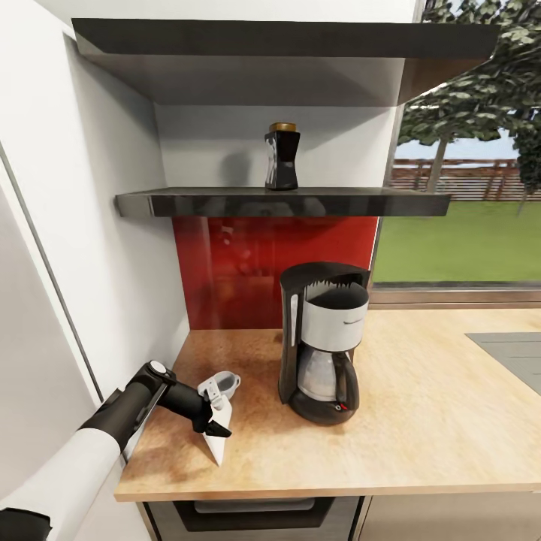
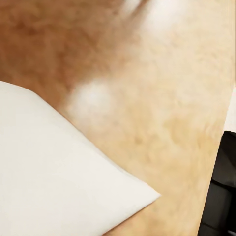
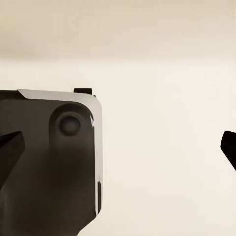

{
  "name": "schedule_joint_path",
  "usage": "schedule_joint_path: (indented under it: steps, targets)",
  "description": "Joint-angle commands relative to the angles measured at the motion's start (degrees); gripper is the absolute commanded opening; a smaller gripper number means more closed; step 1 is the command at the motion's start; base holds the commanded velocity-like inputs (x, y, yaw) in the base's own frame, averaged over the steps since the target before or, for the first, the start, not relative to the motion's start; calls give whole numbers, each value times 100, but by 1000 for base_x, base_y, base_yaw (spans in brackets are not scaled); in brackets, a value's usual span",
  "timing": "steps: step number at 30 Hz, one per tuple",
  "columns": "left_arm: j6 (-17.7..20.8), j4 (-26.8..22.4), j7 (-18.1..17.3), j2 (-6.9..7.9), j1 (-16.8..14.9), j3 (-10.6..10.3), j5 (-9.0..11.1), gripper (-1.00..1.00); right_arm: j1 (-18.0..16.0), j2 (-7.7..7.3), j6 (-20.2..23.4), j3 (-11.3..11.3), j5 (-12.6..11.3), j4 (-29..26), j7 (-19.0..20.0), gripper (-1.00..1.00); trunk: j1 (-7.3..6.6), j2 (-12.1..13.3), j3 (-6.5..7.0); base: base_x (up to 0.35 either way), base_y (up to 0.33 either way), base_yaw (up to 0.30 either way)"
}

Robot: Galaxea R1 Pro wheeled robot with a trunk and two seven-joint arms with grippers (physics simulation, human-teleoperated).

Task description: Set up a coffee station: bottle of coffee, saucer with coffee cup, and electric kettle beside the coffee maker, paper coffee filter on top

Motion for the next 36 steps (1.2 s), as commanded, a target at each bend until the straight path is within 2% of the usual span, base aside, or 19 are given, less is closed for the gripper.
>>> schedule_joint_path:
  steps: [1,20,25,31,32,36]
  targets:
    - [61,-8,-25,3,-1,-13,-10,100,-2,0,-18,1,5,5,-14,100,2,-4,-3,0,0,0]
    - [61,-8,-57,-4,111,-26,-10,100,-2,0,-18,2,6,5,-14,100,2,-4,-3,0,0,0]
    - [63,-8,-58,-2,113,-148,-10,100,-2,0,-18,6,5,5,-14,100,2,-4,-3,0,0,0]
    - [62,-8,-58,1,113,-182,-10,100,-2,0,-18,1,5,5,-14,100,2,-4,-3,0,0,0]
    - [61,-8,-58,0,115,-183,-10,-100,-2,0,-18,0,5,5,-14,100,2,-4,-3,0,0,0]
    - [56,-8,-54,2,121,-186,-10,-100,-2,0,-18,-2,5,5,-14,100,2,-4,-3,0,0,0]
